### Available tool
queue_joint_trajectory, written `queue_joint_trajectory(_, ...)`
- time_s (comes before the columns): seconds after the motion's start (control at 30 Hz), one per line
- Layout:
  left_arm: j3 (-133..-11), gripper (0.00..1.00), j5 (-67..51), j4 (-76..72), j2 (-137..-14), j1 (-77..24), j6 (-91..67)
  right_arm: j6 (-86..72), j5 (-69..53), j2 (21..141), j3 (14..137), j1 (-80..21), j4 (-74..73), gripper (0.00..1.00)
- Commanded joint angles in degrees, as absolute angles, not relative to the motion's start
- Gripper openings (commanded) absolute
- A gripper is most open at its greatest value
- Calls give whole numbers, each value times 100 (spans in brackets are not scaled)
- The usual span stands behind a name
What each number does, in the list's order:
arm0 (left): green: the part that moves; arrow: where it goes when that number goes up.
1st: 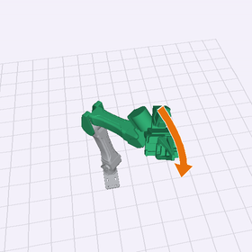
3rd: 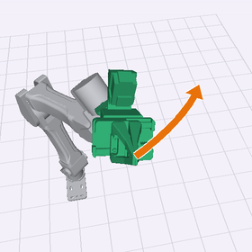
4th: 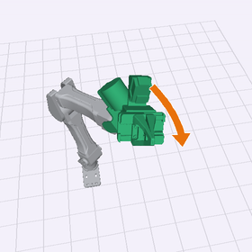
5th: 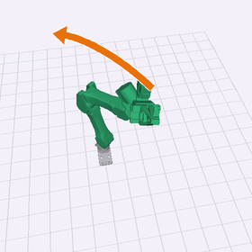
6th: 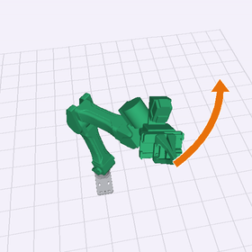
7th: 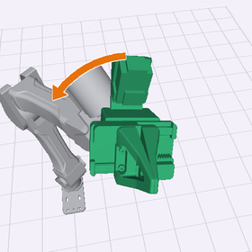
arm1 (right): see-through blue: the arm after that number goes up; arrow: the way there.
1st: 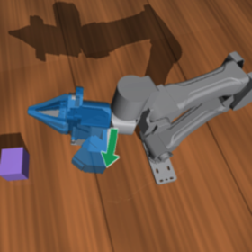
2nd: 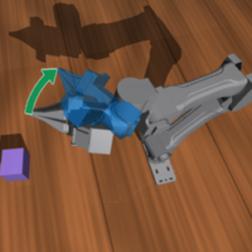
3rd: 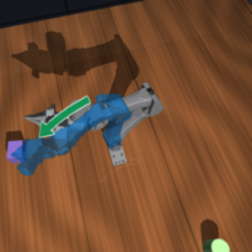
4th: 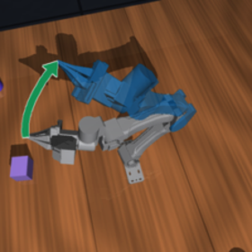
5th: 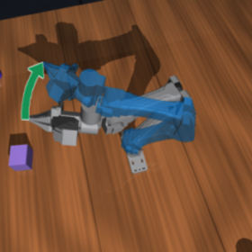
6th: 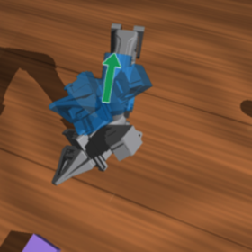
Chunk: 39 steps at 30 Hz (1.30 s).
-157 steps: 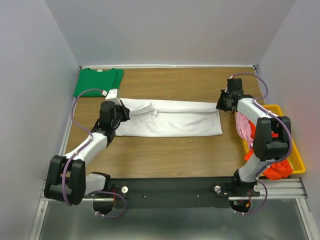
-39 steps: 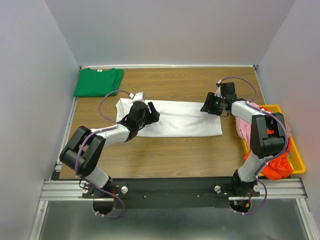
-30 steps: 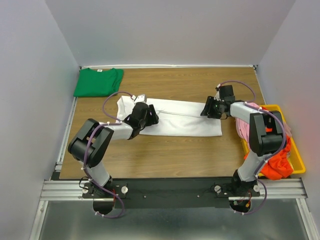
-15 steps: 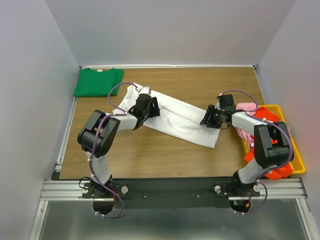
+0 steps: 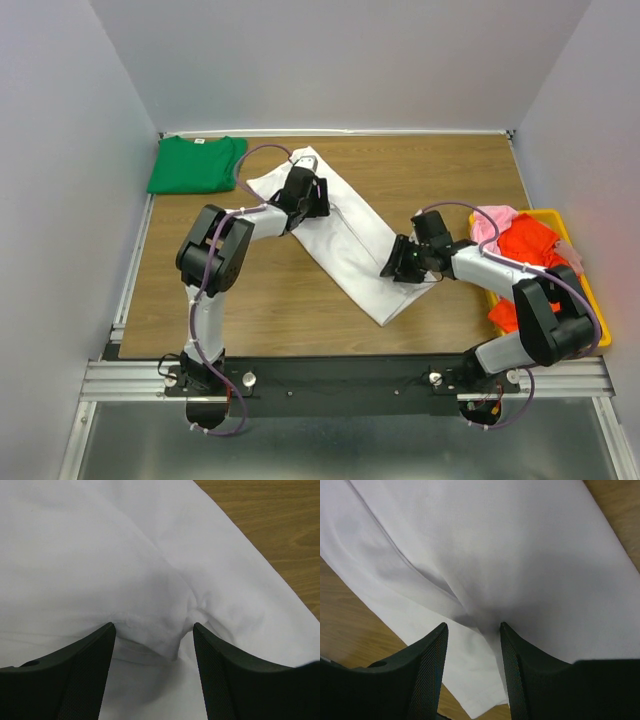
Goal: Fold and stack the t-shirts
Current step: Fold the tshirt
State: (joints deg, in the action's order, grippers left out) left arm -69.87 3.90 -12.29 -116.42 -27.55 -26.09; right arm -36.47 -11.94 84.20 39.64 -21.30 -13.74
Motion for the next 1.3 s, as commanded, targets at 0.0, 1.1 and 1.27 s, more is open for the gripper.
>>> queue_joint_trajectory(0.0,-7312,72,44,-826,-11900,-2733,-2356,-4086,-870,8402,3665,-2513,-1960,54)
queue_joint_trajectory(1.1,-9667,72,-967,-255,-12604,-2795,-1582,-4729,-422,9160,4939,-4772,-1519,54)
queue_joint_trajectory(1.27,-9791,74,-677,-141,-11779,-2839,-1529,-4650,-26,8570,5001,-4772,-2214,55)
